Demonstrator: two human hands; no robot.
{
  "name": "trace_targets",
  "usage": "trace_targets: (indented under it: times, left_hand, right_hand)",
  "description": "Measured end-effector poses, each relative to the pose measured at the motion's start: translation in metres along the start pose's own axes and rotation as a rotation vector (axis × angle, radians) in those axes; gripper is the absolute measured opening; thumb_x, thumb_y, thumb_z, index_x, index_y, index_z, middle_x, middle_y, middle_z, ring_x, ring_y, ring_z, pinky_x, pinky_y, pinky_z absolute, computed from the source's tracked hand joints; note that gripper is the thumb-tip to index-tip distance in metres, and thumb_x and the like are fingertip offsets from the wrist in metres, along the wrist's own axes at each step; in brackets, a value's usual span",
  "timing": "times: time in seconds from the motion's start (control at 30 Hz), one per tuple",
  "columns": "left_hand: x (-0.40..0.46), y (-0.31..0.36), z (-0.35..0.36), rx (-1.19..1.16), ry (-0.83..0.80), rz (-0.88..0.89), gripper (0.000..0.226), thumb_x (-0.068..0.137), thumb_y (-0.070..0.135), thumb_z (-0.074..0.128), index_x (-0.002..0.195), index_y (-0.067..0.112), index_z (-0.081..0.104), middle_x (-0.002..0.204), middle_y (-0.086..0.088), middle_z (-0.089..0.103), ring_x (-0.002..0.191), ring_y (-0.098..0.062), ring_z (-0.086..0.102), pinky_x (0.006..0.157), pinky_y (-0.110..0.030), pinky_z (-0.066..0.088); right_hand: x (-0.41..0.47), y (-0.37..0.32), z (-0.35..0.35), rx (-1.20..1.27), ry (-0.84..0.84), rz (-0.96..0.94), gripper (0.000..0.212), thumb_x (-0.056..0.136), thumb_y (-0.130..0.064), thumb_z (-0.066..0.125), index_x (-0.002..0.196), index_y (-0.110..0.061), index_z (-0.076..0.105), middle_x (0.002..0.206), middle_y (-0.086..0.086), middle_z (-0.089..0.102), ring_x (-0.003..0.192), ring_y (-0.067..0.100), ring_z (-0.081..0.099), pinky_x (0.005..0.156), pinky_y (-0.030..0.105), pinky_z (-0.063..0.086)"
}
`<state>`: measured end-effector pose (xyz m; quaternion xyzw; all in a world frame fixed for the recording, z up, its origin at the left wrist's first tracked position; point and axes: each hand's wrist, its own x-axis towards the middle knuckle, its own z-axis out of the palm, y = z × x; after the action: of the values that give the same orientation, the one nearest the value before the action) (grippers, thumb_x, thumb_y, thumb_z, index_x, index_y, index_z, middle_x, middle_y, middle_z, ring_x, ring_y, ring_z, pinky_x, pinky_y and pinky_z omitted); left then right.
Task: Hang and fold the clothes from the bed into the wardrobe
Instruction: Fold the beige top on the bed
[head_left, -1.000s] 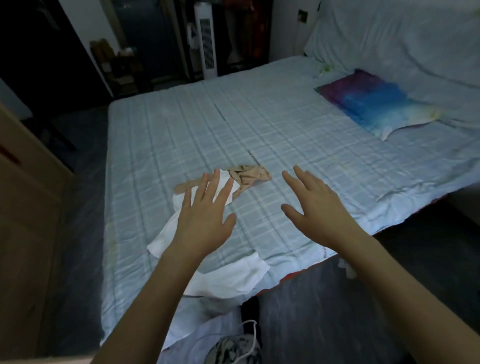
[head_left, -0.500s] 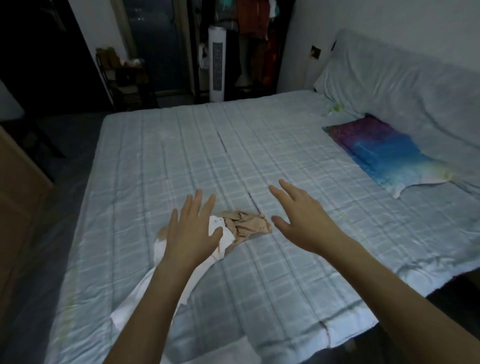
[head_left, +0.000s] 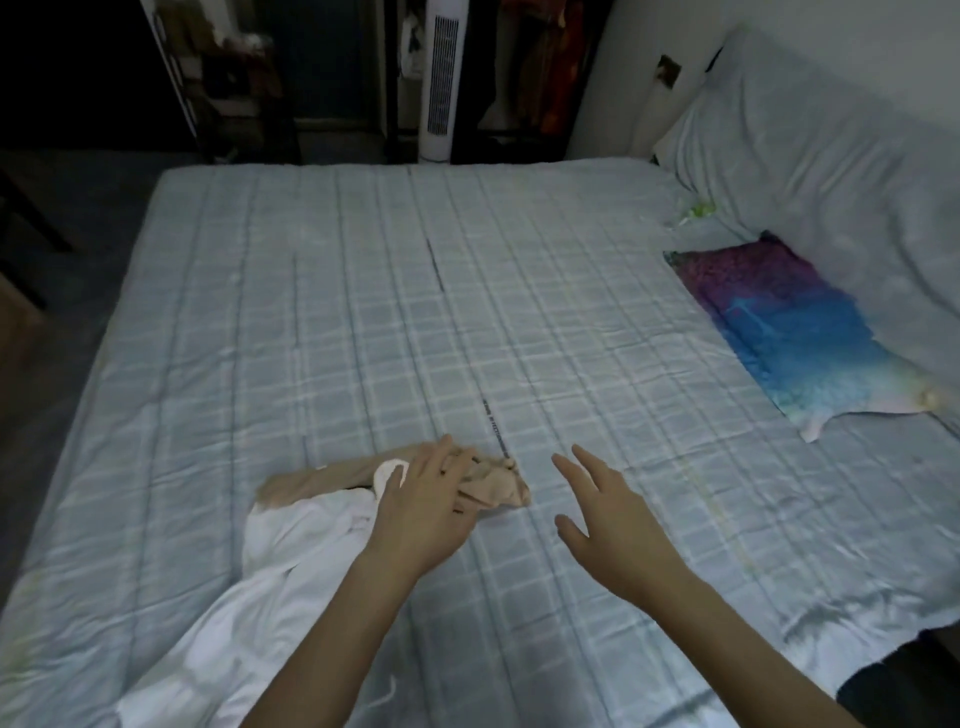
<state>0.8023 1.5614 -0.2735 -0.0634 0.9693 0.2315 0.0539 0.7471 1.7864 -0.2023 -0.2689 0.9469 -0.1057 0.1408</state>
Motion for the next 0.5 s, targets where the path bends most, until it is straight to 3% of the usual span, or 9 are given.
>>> trace_targets:
  times: [0.1,0.23,0.3,0.43,0.5]
  left_hand:
    - [0.011,-0.006,0.025,-0.016,0.012,0.016,0.063,0.085,0.040,0.057,0.142,0.034,0.032,0.155,0.002,0.033,0.137,-0.021,0.036,0.103,-0.047,0.038]
    - [0.032,-0.013,0.057,0.040,-0.050,-0.046,0.063,0.077,0.041,0.046,0.137,0.020,0.047,0.148,-0.003,0.040,0.129,-0.028,0.045,0.093,-0.041,0.042]
    - [0.045,-0.015,0.076,0.015,-0.055,-0.076,0.064,0.070,0.037,0.051,0.130,0.017,0.055,0.140,-0.007,0.050,0.118,-0.032,0.056,0.084,-0.041,0.049]
    - [0.084,-0.015,0.123,-0.061,-0.078,-0.205,0.070,0.072,0.034,0.057,0.140,0.021,0.045,0.150,-0.008,0.040,0.129,-0.032,0.046,0.094,-0.041,0.044]
    - [0.108,-0.019,0.149,-0.095,-0.062,-0.247,0.070,0.068,0.026,0.065,0.136,0.018,0.051,0.148,-0.014,0.043,0.126,-0.037,0.050,0.091,-0.041,0.049]
  right_hand:
    - [0.012,0.020,0.023,0.005,-0.075,-0.001,0.065,0.096,-0.039,0.048,0.152,-0.031,0.014,0.161,-0.004,0.005,0.144,0.018,0.022,0.109,0.036,0.034]
    - [0.050,0.043,0.044,0.021,-0.150,-0.044,0.066,0.095,-0.038,0.049,0.151,-0.032,0.014,0.161,-0.005,0.003,0.143,0.017,0.021,0.109,0.034,0.033]
    - [0.076,0.054,0.054,0.013,-0.193,-0.080,0.067,0.095,-0.038,0.049,0.151,-0.031,0.014,0.161,-0.005,0.003,0.143,0.017,0.021,0.108,0.033,0.033]
    - [0.136,0.085,0.086,-0.001,-0.282,-0.160,0.071,0.092,-0.030,0.050,0.153,-0.025,0.013,0.160,0.000,0.009,0.143,0.018,0.023,0.110,0.028,0.030]
    - [0.162,0.097,0.106,0.008,-0.326,-0.202,0.069,0.091,-0.023,0.051,0.152,-0.024,0.017,0.159,0.000,0.014,0.142,0.019,0.026,0.109,0.028,0.030]
